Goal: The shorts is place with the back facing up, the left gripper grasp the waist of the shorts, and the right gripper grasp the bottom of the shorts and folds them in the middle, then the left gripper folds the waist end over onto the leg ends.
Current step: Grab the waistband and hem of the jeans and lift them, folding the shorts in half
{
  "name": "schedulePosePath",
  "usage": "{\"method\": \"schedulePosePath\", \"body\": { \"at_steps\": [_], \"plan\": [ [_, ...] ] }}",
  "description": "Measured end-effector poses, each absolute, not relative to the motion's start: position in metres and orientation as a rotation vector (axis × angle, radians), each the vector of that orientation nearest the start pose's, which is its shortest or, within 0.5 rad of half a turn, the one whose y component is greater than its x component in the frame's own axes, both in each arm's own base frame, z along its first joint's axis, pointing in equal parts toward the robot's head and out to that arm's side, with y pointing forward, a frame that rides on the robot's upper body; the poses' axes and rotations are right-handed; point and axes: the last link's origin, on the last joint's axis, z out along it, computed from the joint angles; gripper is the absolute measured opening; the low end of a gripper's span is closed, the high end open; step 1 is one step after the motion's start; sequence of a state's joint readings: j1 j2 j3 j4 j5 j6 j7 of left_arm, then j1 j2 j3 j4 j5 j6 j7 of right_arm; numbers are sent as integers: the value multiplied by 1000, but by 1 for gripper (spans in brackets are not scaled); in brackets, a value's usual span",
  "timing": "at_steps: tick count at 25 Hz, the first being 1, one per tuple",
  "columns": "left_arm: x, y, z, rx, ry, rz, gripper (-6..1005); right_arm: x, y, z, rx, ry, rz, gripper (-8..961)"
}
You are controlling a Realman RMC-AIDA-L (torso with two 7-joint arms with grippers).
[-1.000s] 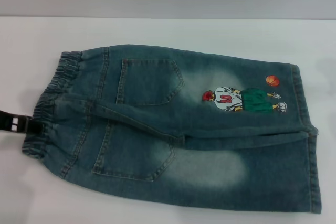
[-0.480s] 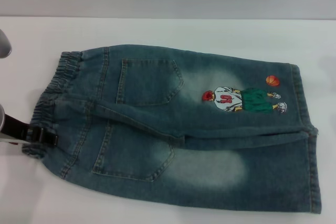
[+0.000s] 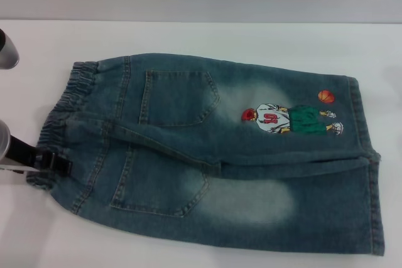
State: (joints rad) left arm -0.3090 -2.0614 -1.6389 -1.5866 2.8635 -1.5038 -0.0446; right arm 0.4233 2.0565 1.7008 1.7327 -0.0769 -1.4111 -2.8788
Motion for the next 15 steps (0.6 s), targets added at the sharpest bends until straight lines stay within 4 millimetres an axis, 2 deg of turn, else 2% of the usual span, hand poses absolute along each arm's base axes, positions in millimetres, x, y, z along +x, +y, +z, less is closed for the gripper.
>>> {"method": "schedulePosePath", "body": {
  "at_steps": [15],
  "plan": [
    [-250,318,30,-1868,-1480,489,779,207,367,113,-1498,1198,-191,645]
  ]
}}
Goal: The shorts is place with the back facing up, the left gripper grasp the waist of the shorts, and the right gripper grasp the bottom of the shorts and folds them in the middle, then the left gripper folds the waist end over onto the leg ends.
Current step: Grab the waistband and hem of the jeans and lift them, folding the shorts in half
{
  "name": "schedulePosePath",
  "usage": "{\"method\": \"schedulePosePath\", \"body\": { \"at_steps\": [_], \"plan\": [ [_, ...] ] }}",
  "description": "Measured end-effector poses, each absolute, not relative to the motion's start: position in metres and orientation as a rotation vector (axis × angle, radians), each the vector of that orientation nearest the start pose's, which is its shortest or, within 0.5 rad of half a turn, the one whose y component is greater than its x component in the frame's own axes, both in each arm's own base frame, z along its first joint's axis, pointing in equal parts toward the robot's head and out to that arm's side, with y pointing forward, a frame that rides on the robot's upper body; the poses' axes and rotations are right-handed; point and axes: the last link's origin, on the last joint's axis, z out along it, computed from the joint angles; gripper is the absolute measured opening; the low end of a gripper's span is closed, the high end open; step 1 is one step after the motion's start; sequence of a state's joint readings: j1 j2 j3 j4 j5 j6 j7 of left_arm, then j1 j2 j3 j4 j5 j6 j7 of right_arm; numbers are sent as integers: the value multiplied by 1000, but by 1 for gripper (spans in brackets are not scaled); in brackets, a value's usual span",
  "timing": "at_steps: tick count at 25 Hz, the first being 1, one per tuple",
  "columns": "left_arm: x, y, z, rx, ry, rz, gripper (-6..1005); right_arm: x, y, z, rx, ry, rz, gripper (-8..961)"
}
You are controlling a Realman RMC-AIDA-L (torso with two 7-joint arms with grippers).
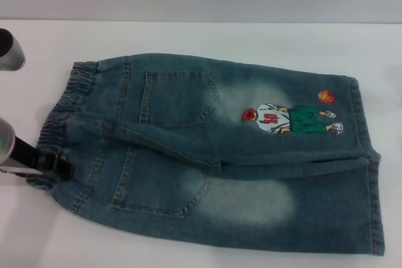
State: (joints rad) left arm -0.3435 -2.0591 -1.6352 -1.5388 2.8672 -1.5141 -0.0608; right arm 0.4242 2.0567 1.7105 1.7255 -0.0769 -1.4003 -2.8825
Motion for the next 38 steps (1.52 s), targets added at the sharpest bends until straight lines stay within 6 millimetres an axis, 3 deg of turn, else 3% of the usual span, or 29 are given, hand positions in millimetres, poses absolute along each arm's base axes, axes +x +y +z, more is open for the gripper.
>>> {"method": "schedulePosePath", "body": {
  "at_steps": [38],
  "plan": [
    [-252,319,21,-1858,-1490,550,758,212,369,113,-1497,1193,-216,645]
  ]
}}
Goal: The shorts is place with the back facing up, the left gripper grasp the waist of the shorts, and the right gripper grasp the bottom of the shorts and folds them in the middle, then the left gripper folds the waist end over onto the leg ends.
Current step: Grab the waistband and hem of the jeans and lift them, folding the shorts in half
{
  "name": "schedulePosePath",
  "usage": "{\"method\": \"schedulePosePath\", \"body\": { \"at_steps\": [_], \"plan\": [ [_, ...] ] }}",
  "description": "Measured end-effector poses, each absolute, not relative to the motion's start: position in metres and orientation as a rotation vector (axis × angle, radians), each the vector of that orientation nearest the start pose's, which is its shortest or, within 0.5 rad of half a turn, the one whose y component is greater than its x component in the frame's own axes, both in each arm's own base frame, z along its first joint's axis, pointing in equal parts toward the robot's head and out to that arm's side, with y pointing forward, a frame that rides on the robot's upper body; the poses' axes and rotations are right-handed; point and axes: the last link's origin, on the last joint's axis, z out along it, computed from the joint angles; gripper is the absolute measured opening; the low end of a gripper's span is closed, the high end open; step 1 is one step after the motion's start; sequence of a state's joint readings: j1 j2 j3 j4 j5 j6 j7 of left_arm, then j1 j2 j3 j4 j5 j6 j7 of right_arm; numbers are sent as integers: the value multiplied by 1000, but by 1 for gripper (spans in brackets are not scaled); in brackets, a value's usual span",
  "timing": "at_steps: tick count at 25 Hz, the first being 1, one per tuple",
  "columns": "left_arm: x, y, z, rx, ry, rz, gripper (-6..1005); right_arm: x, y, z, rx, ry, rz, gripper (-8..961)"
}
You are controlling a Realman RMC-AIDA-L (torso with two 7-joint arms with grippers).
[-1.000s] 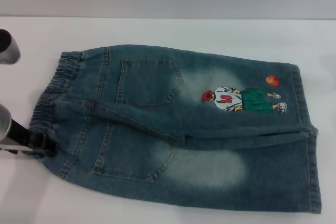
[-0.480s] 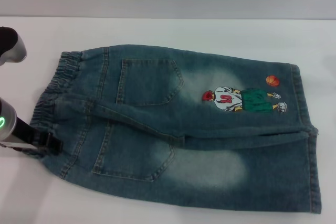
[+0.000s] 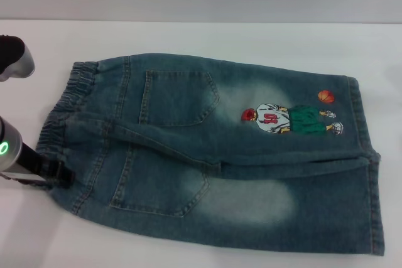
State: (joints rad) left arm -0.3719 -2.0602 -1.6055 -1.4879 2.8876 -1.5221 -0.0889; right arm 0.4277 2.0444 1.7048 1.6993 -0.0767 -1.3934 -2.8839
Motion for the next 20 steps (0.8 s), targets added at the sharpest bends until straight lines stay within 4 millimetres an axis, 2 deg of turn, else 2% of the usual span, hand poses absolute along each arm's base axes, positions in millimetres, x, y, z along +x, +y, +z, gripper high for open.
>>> {"method": "schedulePosePath", "body": {
  "at_steps": [3,14,20],
  "plan": [
    [-251,320,21,-1860,-1493,548,756,212,369,113,-1497,1195,-220,645],
    [-246,323,27,-1862,-1475,506,522,213,367,113,-1494,1197,-223,645],
    [-242,323,33,-1857,-1463,485,227,213,367,113,-1494,1199,-224,644]
  ]
}}
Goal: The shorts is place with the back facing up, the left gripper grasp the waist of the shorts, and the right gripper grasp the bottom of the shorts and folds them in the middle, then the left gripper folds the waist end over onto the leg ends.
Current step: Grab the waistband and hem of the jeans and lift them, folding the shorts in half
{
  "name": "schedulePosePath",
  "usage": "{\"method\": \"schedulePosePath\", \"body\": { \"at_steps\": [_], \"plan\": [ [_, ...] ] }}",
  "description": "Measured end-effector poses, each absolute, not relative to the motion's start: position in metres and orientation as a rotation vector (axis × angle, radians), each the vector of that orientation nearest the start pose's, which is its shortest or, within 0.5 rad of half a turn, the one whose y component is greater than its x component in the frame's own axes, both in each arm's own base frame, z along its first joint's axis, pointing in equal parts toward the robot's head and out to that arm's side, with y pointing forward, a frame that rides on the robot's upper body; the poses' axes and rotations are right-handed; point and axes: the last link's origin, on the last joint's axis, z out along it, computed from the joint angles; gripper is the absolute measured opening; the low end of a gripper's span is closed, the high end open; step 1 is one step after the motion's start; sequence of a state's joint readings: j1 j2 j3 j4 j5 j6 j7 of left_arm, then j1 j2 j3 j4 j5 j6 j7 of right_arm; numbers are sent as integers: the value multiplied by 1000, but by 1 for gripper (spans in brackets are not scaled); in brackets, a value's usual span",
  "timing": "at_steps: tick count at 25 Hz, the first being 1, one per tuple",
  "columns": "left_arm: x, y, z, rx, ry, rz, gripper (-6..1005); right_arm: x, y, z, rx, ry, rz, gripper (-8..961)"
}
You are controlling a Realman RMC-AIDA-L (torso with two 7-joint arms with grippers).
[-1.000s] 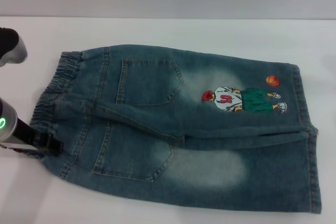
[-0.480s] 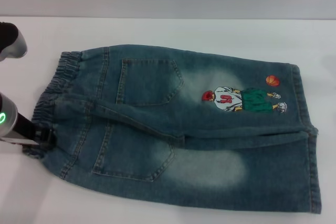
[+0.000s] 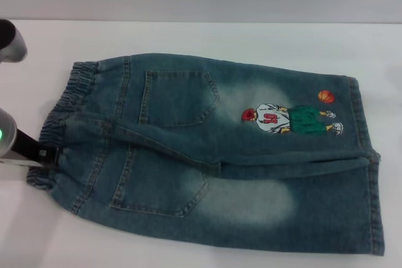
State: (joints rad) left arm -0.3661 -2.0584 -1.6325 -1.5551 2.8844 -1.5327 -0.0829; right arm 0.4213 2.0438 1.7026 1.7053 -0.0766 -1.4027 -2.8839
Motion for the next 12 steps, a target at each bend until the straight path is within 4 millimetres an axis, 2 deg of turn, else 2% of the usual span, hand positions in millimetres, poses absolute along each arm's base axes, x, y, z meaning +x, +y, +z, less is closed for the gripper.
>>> {"method": "schedulePosePath", "body": {
  "at_steps": [3,8,12],
  "plan": [
    [-240,322,36,-1852,-1465,482,63,213,367,113,-1495,1200,-226,644],
    [-242,318,42,-1841,-1463,475,122,213,366,112,-1496,1201,-228,644],
    [-244,316,42,-1839,-1477,491,288,213,367,112,-1497,1203,-232,644]
  ]
}}
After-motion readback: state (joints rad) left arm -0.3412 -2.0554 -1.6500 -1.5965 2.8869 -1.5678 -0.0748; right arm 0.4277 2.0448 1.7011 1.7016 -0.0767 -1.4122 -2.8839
